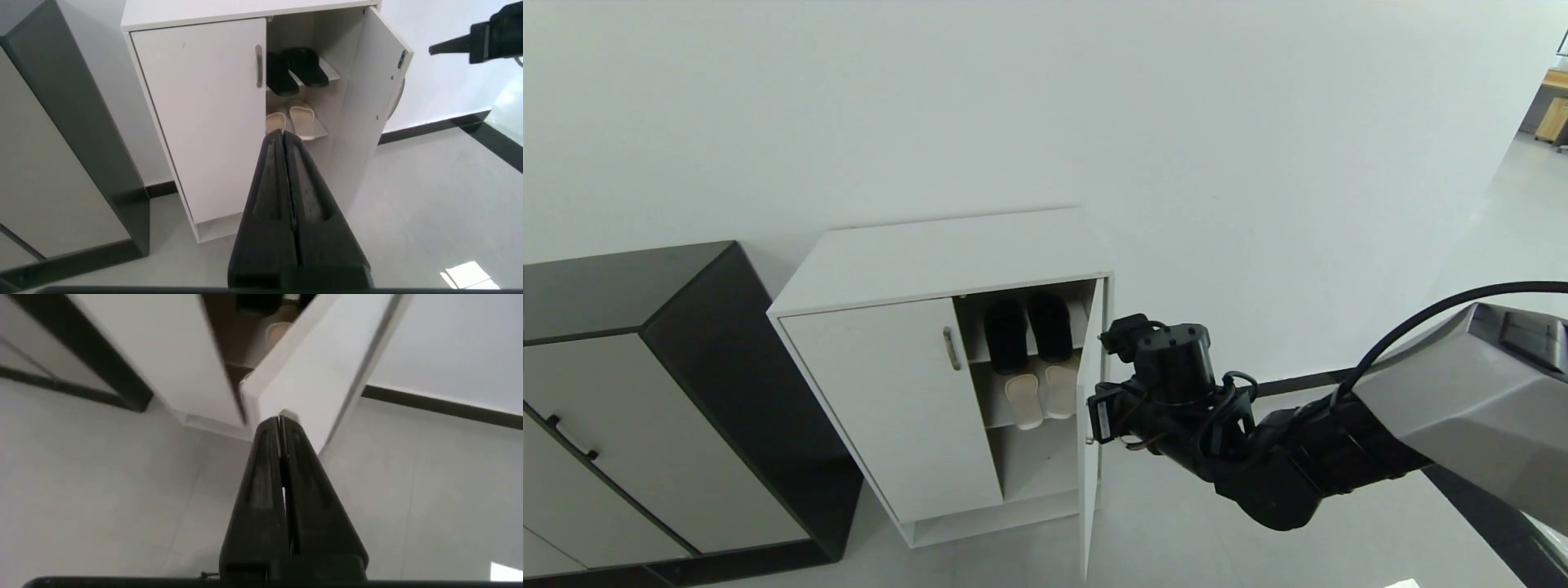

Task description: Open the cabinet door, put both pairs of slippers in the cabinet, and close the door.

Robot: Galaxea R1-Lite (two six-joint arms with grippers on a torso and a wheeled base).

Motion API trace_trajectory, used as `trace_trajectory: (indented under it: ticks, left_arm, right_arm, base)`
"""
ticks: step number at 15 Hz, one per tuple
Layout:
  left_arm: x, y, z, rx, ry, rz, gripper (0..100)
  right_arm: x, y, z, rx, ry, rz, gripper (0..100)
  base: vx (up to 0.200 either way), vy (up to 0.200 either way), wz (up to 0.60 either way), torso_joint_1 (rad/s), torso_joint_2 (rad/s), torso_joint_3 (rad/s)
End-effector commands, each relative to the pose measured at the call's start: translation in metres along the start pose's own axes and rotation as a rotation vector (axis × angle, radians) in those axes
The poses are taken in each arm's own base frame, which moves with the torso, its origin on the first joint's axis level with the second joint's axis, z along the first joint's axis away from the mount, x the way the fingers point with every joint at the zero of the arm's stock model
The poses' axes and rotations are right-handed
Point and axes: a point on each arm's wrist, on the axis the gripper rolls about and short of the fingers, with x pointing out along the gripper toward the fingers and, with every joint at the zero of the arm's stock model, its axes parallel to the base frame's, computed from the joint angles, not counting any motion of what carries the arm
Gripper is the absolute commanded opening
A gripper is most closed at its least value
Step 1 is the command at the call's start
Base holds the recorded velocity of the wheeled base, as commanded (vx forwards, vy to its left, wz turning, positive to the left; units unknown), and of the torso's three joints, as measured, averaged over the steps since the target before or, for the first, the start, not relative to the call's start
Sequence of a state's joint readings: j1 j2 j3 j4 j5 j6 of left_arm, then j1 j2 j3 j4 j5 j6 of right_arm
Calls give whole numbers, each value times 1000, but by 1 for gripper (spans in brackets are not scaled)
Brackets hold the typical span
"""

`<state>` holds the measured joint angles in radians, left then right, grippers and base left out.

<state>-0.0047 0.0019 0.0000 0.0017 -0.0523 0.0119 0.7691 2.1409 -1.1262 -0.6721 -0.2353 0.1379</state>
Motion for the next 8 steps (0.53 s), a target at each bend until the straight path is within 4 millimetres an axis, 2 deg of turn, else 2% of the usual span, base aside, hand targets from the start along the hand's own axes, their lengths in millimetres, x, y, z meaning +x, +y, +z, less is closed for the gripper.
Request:
trace_trajectory:
  ticks: [1, 4, 7, 8]
  left_arm:
    - [0, 0, 0, 0, 1, 0, 0]
    - [0, 0, 0, -1, 1, 0, 0]
    - [0, 0, 0, -1, 1, 0, 0]
    - [0, 0, 0, -1, 1, 0, 0]
  right_arm:
    - [-20, 6, 10, -2, -23, 55, 0]
    - [-39, 7, 18, -26, -43, 69, 0]
    - [-43, 6, 16, -39, -37, 66, 0]
    - [-43, 5, 14, -61, -29, 66, 0]
  base:
    - [0, 0, 0, 0, 0, 0]
    - [0, 0, 0, 0, 0, 0]
    - [0, 0, 0, 0, 0, 0]
    - [0, 0, 600, 7, -2, 2]
